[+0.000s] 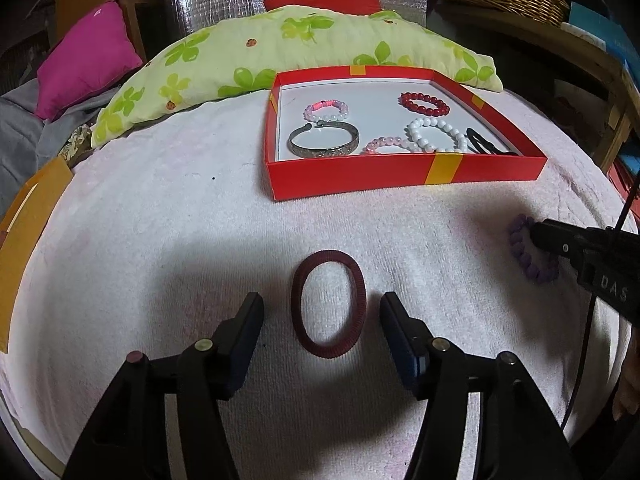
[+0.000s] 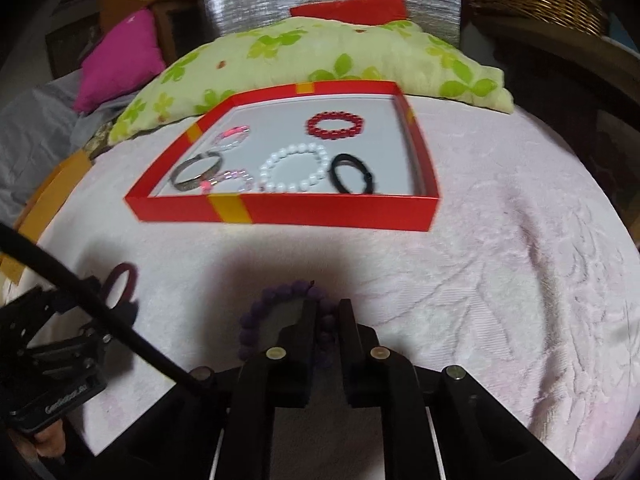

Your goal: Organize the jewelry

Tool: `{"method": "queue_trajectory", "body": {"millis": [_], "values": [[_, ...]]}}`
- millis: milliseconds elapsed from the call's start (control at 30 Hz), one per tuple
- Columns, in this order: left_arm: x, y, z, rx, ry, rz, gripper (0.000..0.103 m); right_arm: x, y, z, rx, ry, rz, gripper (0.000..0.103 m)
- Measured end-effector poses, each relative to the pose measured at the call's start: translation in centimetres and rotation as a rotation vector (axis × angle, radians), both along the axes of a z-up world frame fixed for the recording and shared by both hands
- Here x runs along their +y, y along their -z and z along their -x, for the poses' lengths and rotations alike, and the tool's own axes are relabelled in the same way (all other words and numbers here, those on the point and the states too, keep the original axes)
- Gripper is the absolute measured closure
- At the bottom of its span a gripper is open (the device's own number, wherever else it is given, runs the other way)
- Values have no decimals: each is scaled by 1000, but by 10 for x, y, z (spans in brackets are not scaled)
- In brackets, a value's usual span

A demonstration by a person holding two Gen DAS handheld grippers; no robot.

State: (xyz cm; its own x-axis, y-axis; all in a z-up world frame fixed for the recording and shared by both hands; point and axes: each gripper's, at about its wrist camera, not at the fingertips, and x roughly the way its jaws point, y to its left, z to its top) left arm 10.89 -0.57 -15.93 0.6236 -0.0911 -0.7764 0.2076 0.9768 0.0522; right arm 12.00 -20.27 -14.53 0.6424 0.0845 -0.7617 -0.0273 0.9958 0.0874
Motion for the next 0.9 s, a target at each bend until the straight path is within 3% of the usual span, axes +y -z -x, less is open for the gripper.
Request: {"method": "queue_trajectory", "body": {"millis": [200,267,367,433,500,633,700,767,900], "values": [[-1,0,0,8,1,8,41,-6,1,-2,7,16,-38,92],[2,0,-2,34,8,46,39,-7,1,-2,9,19,-46,91],[8,-2,-3,72,15,135,25,-9,2,-3,17,22,-68,90],[11,-3,-3,88,19,177,24,-10,2,-4,23,22,-82,89],[13,-3,-3,105,24,206,23,-11,1,-4,30,17,-102,84],[23,-6,-5,135,13,292,22,-15,-2,-4,45,-20,-197,58],[29,-8,-7,147,5,328,22,-14,-4,-2,39,-22,-191,57],[33,-8,-8,149,-9,333,22,-15,-6,-1,29,-26,-184,57],[30,-10,-7,129,-17,244,22,-20,-14,3,-3,-44,-193,57]]}}
